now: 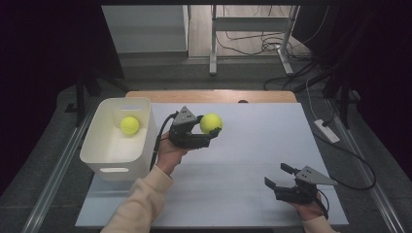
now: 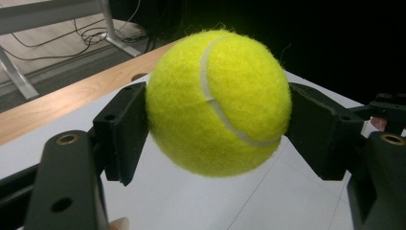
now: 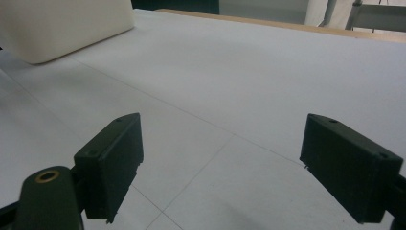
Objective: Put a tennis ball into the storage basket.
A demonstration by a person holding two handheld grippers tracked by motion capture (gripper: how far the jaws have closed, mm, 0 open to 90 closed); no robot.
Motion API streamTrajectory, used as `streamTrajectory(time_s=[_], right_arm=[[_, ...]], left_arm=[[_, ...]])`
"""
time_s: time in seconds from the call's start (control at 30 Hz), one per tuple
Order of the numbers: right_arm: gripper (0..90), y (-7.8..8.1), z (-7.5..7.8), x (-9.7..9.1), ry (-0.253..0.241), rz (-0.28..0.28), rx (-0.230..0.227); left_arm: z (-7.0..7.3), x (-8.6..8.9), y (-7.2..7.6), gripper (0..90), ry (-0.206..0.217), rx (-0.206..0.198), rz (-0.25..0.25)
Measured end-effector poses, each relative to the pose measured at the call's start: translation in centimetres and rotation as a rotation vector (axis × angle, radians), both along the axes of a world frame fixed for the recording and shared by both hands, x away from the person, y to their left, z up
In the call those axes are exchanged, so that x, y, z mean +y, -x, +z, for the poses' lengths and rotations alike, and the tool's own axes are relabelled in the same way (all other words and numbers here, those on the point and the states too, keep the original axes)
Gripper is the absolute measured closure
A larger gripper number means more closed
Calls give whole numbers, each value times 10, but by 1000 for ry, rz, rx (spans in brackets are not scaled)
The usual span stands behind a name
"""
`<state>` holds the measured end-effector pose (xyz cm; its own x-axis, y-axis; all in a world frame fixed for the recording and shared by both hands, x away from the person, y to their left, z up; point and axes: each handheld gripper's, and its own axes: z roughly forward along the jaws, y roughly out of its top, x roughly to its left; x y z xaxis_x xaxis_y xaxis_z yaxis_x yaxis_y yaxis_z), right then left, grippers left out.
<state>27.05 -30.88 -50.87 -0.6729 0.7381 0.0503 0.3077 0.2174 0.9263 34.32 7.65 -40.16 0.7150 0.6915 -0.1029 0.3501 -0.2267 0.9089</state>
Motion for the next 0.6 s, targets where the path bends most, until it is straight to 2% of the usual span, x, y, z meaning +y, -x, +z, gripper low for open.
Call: streamTrajectory(time_s=[0.6], right_arm=[[146, 0, 0, 0, 2, -1, -1]], left_arm=[[11, 23, 7, 271, 23, -27, 41]])
